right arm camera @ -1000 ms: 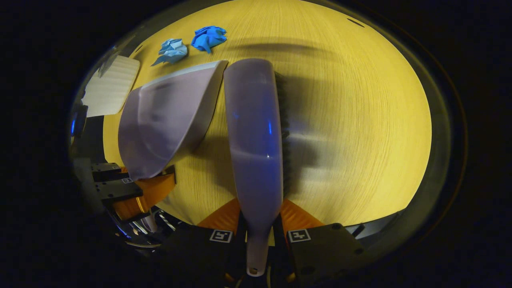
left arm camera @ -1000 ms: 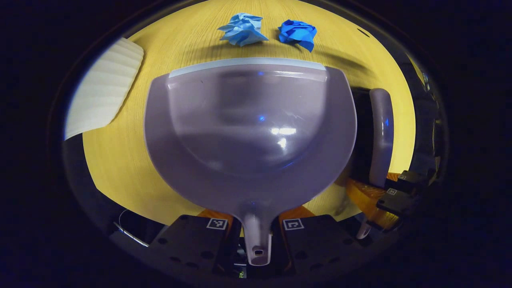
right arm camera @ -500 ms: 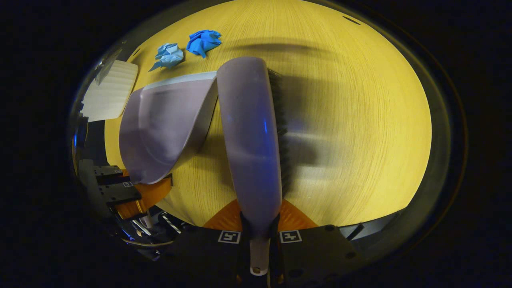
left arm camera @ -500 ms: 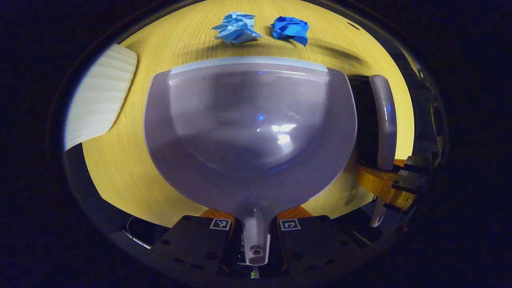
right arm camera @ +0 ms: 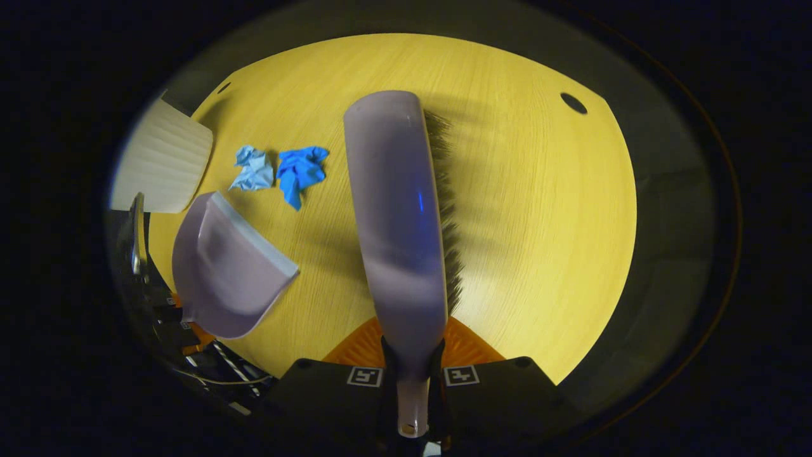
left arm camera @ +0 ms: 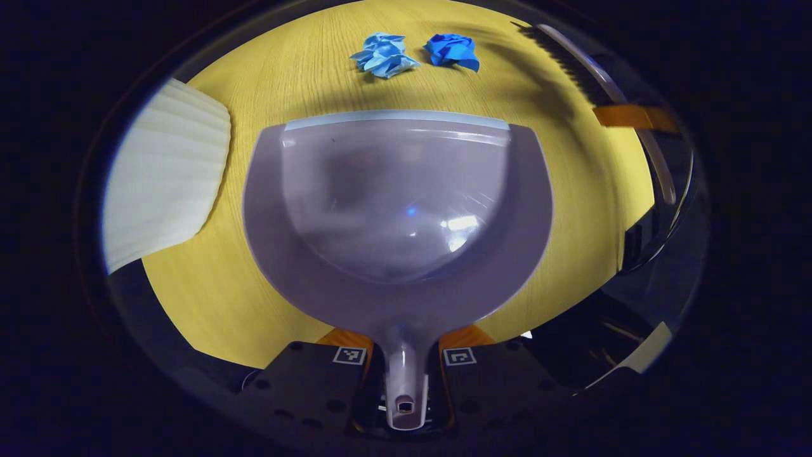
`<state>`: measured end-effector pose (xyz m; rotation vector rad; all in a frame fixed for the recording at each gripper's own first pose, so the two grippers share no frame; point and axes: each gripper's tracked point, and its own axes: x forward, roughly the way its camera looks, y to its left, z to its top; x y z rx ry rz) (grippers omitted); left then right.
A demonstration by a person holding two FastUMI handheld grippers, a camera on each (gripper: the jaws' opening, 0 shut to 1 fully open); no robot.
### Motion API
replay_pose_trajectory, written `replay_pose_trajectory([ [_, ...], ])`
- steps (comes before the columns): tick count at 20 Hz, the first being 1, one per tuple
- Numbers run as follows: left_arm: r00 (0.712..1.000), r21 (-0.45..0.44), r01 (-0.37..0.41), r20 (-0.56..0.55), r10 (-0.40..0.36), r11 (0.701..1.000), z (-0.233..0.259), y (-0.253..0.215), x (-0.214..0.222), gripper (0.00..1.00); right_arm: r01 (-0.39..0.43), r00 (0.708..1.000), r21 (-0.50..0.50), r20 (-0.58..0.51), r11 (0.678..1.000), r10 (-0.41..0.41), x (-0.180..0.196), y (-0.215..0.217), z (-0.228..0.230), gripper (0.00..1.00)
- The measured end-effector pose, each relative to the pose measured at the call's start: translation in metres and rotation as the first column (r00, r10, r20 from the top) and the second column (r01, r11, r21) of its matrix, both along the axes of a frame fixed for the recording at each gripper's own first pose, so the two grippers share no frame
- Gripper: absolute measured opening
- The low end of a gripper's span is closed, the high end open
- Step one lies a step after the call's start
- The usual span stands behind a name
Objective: Pick up the small broom and dustpan from the desktop, sweep the trash into the dustpan with the broom, and then empty the trash into the garbage bin.
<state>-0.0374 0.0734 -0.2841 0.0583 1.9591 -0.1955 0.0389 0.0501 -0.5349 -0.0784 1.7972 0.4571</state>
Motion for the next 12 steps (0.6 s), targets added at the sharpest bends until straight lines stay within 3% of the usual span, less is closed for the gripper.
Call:
replay_pose_trajectory([
  [3,0.999,-0.003,0.035,0.003,-0.035,0.999,-0.005,0.009,0.000,0.28,-0.222,0.970,-0.037,0.094,0.974,0.225,0.057,0.007,-0.026,0.20],
  [6,0.996,0.010,0.084,0.003,-0.084,0.996,-0.011,0.020,0.000,0.28,-0.334,0.935,-0.065,0.105,0.941,0.339,0.098,0.028,-0.045,0.20],
  [9,0.993,0.008,0.114,0.002,-0.115,0.993,-0.014,0.025,0.001,0.26,-0.478,0.867,-0.087,0.110,0.874,0.486,0.115,0.047,-0.059,0.20],
  [11,0.990,0.006,0.140,-0.001,-0.140,0.990,-0.014,0.028,0.001,0.28,-0.555,0.826,-0.057,0.079,0.830,0.558,0.098,0.065,-0.061,0.20],
  [12,0.989,0.006,0.150,0.001,-0.150,0.989,-0.014,0.029,0.001,0.28,-0.620,0.780,-0.056,0.071,0.783,0.622,0.090,0.069,-0.061,0.20],
])
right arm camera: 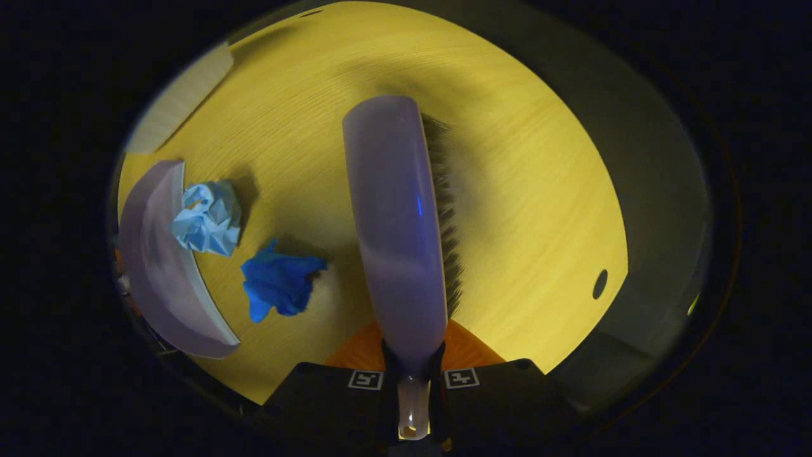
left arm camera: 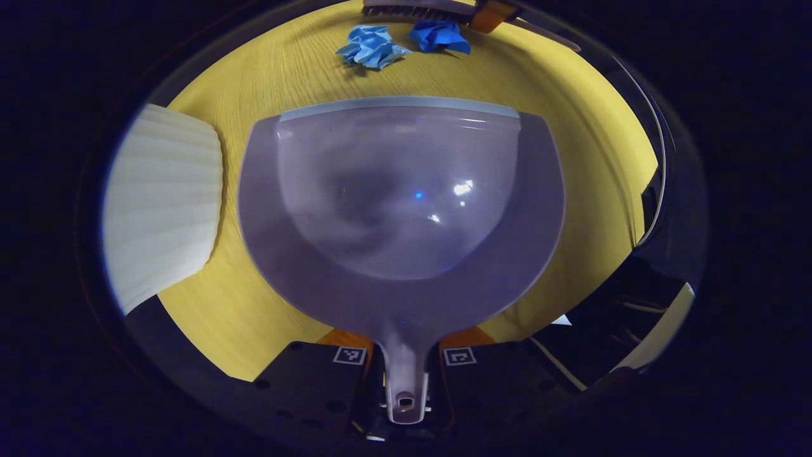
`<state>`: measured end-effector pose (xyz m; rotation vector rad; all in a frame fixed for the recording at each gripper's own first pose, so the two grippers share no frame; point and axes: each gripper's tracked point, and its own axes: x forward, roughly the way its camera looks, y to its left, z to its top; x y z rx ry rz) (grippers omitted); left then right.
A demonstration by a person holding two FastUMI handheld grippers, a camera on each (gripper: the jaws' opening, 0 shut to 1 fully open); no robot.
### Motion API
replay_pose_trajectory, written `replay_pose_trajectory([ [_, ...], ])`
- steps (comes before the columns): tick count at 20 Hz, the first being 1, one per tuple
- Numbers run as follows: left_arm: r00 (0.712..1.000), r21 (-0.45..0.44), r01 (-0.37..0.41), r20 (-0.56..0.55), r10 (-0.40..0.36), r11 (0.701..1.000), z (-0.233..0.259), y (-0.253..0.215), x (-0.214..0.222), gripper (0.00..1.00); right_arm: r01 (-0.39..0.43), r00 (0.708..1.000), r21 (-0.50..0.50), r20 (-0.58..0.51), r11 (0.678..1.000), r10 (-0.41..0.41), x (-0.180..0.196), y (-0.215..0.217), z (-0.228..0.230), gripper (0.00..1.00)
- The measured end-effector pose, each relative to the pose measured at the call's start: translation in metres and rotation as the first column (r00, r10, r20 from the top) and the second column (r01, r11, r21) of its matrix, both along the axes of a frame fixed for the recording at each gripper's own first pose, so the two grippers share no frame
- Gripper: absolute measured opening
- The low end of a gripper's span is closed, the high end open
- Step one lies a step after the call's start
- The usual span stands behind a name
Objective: Pick up the small broom and dustpan from the desktop, sweep the trash into the dustpan with the broom, and then empty the trash into the garbage bin.
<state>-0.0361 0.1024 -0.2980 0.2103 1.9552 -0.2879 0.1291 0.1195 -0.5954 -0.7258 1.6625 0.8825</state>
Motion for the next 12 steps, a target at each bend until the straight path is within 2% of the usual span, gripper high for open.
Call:
replay_pose_trajectory([
  [1,1.000,0.002,0.002,-0.005,-0.002,1.000,0.001,0.000,0.000,0.28,-0.085,0.995,0.006,0.050,0.996,0.085,0.006,0.005,0.003,0.20],
  [3,1.000,0.004,0.003,-0.010,-0.003,1.000,0.001,0.000,0.000,0.28,-0.170,0.985,0.044,-0.005,0.984,0.170,-0.008,0.017,0.016,0.20],
  [5,0.999,0.012,0.030,-0.019,-0.029,0.999,0.001,0.002,0.000,0.28,-0.290,0.953,0.088,-0.060,0.953,0.296,-0.028,0.024,0.032,0.20],
  [6,0.997,0.016,0.069,-0.030,-0.069,0.997,0.001,0.009,-0.008,0.28,-0.329,0.939,0.116,-0.068,0.937,0.338,-0.032,0.027,0.038,0.20],
  [7,0.996,0.024,0.088,-0.007,-0.088,0.996,-0.007,0.011,-0.010,0.28,-0.329,0.934,0.136,-0.099,0.935,0.343,-0.035,0.028,0.043,0.20],
  [8,0.995,0.025,0.101,-0.004,-0.101,0.995,0.000,0.008,-0.005,0.28,-0.277,0.937,0.163,-0.171,0.947,0.304,-0.045,0.029,0.053,0.15],
  [9,0.995,0.029,0.097,0.007,-0.097,0.995,0.001,0.007,-0.006,0.28,-0.200,0.937,0.209,-0.246,0.957,0.250,-0.057,0.035,0.064,0.20],
  [10,0.996,0.027,0.085,0.033,-0.085,0.996,-0.002,0.006,-0.005,0.28,-0.092,0.914,0.253,-0.363,0.963,0.182,-0.080,0.039,0.058,0.20],
  [11,0.996,0.019,0.076,0.049,-0.077,0.997,-0.004,0.005,-0.004,0.28,0.007,0.874,0.291,-0.467,0.957,0.136,-0.100,0.047,0.070,0.20],
  [12,0.995,0.026,0.077,0.056,-0.079,0.997,-0.003,0.007,-0.005,0.29,0.038,0.852,0.314,-0.506,0.949,0.133,-0.115,0.051,0.072,0.20],
])
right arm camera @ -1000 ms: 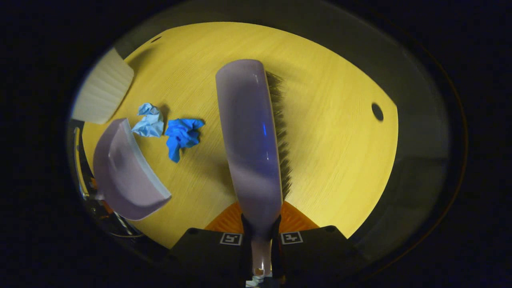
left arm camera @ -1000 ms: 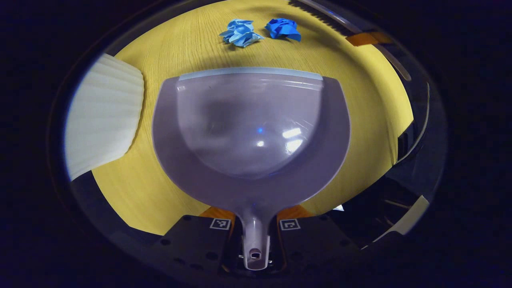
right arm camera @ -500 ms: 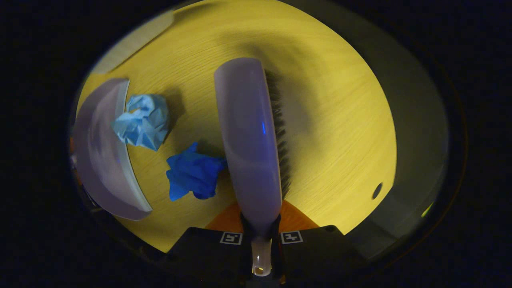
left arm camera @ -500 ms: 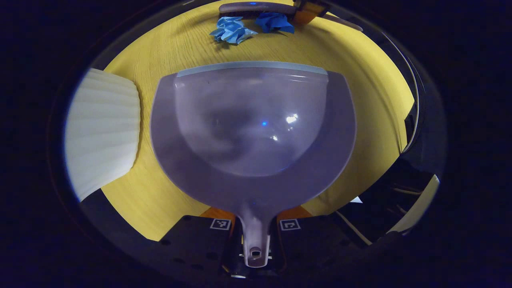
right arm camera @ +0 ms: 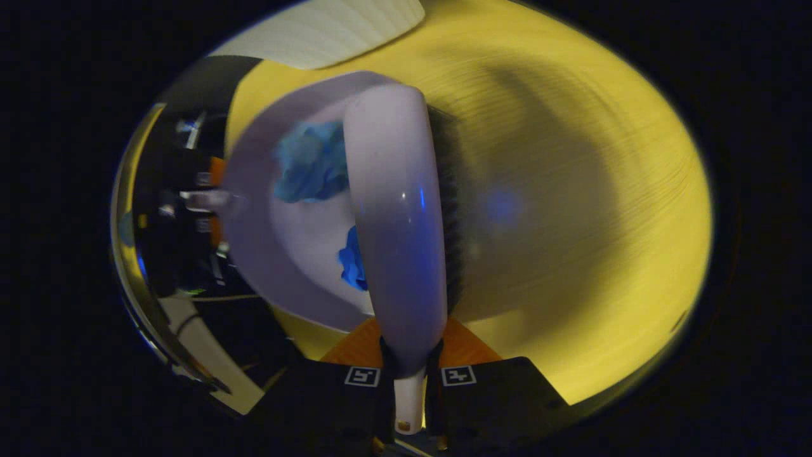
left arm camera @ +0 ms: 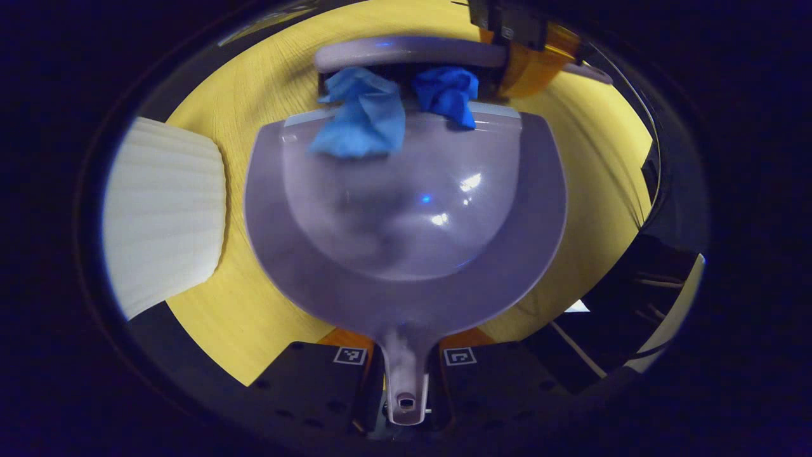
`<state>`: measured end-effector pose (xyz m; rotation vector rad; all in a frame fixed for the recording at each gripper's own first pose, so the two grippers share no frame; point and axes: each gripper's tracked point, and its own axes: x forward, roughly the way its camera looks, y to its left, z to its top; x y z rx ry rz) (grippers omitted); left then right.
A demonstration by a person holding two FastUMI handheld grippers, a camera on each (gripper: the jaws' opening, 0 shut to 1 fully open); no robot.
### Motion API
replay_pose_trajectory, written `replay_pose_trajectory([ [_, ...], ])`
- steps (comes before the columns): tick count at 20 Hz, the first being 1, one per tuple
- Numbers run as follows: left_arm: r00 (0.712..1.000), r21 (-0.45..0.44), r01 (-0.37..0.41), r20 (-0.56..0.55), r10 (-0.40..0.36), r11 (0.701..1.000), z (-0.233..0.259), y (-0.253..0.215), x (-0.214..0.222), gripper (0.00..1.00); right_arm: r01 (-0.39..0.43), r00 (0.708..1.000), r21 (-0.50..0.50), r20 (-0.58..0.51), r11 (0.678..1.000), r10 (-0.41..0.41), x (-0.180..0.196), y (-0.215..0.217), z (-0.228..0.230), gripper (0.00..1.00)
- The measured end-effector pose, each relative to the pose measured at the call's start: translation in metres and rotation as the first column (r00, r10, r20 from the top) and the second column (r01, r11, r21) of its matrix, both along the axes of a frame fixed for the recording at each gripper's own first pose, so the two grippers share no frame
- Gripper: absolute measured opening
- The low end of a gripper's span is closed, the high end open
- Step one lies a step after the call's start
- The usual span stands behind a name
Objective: Pick up the small broom and dustpan from the desktop, sweep the trash into the dustpan with the broom, and then empty the trash into the garbage bin.
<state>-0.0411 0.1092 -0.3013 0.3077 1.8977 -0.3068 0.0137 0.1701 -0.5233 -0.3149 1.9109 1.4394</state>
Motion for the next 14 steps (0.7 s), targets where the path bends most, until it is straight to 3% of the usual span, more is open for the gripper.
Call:
replay_pose_trajectory([
  [1,0.998,0.006,0.055,0.000,-0.055,0.998,0.000,0.002,-0.002,0.28,-0.028,0.999,0.002,-0.026,1.000,0.028,-0.004,-0.005,0.001,0.20],
  [3,0.993,0.031,0.113,-0.017,-0.113,0.993,0.001,0.007,-0.003,0.28,0.014,0.999,0.016,-0.031,1.000,-0.014,0.003,-0.007,0.012,0.20],
  [6,0.999,0.021,0.034,0.031,-0.035,0.999,0.000,-0.001,0.005,0.28,0.169,0.986,0.033,0.007,0.985,-0.169,0.015,-0.007,0.019,0.20],
  [8,0.996,0.014,0.007,0.087,-0.008,1.000,0.000,-0.003,0.009,0.29,0.291,0.955,0.049,0.045,0.955,-0.293,0.031,-0.018,0.028,0.20],
  [10,0.988,0.003,-0.001,0.154,0.001,1.000,0.002,-0.005,0.013,0.28,0.437,0.894,0.095,0.068,0.895,-0.443,0.048,-0.026,0.042,0.20],
  [12,0.975,-0.022,-0.012,0.221,0.016,1.000,0.006,-0.009,0.017,0.28,0.548,0.814,0.140,0.137,0.825,-0.564,0.055,-0.044,0.050,0.20],
  [14,0.949,-0.034,-0.014,0.314,0.024,0.999,0.004,-0.007,0.023,0.28,0.680,0.689,0.204,0.149,0.704,-0.709,0.054,-0.056,0.065,0.20],
])
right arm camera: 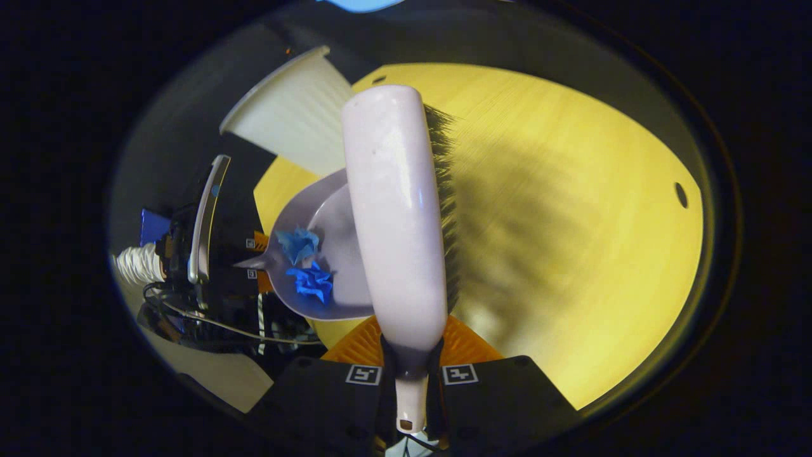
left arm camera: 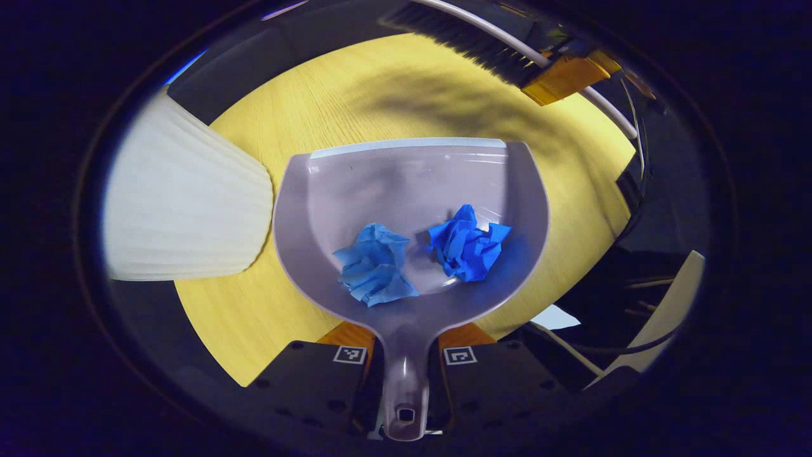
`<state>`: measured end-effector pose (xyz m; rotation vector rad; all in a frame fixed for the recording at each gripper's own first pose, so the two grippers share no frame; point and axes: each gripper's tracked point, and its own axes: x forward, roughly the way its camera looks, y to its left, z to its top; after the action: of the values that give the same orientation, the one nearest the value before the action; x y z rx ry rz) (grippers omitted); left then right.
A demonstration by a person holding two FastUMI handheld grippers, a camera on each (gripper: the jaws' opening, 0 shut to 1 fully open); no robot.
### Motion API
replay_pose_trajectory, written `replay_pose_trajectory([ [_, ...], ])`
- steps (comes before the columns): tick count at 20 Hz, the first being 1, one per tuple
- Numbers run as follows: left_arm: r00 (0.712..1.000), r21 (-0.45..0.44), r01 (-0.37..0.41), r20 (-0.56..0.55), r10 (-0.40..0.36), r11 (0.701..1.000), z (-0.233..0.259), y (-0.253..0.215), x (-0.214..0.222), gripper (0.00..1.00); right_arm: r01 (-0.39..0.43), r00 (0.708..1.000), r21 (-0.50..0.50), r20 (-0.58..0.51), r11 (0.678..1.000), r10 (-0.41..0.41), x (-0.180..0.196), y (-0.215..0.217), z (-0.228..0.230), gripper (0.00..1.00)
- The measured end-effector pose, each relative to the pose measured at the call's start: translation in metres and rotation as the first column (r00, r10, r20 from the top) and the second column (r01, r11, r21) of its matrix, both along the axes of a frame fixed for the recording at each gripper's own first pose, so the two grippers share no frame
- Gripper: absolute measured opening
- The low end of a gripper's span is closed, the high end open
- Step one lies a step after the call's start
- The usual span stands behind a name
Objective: Pick up the small broom and dustpan from the desktop, sweep the trash into the dustpan with the broom, and then empty the trash into the garbage bin.
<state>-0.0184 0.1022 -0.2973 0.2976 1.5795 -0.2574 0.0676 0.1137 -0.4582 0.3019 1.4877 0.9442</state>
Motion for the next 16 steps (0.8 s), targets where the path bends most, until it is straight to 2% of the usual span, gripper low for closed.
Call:
replay_pose_trajectory([
  [1,0.998,0.000,-0.001,0.055,0.001,1.000,0.000,0.001,0.003,0.28,0.108,0.994,0.031,0.014,0.994,-0.109,-0.006,-0.005,0.007,0.20],
  [3,0.988,-0.008,-0.004,0.156,0.005,1.000,0.005,-0.003,0.010,0.28,0.301,0.953,0.095,0.015,0.949,-0.304,-0.017,-0.009,0.013,0.20],
  [5,0.968,-0.013,0.007,0.252,-0.003,1.000,0.002,-0.002,0.015,0.28,0.393,0.915,0.118,0.047,0.912,-0.400,-0.034,-0.004,-0.007,0.19],
  [8,0.913,0.033,0.025,0.406,-0.036,0.999,-0.007,0.006,0.024,0.29,0.466,0.877,0.127,0.066,0.876,-0.476,-0.063,0.010,-0.034,0.20],
  [10,0.883,0.079,-0.001,0.467,-0.036,0.997,-0.006,0.011,0.029,0.28,0.497,0.858,0.129,0.072,0.858,-0.508,-0.058,0.018,-0.027,0.19],
  [12,0.856,0.181,-0.031,0.512,-0.068,0.983,-0.015,0.027,0.032,0.27,0.512,0.846,0.144,0.084,0.847,-0.526,-0.067,0.026,-0.024,0.19],
  [14,0.843,0.313,-0.061,0.525,-0.119,0.948,-0.032,0.043,0.030,0.27,0.516,0.842,0.156,0.086,0.842,-0.533,-0.072,0.009,-0.009,0.20],
  [16,0.859,0.459,-0.078,0.482,-0.174,0.885,-0.048,0.057,0.022,0.28,0.517,0.843,0.158,0.082,0.842,-0.532,-0.070,0.000,0.001,0.20],
])
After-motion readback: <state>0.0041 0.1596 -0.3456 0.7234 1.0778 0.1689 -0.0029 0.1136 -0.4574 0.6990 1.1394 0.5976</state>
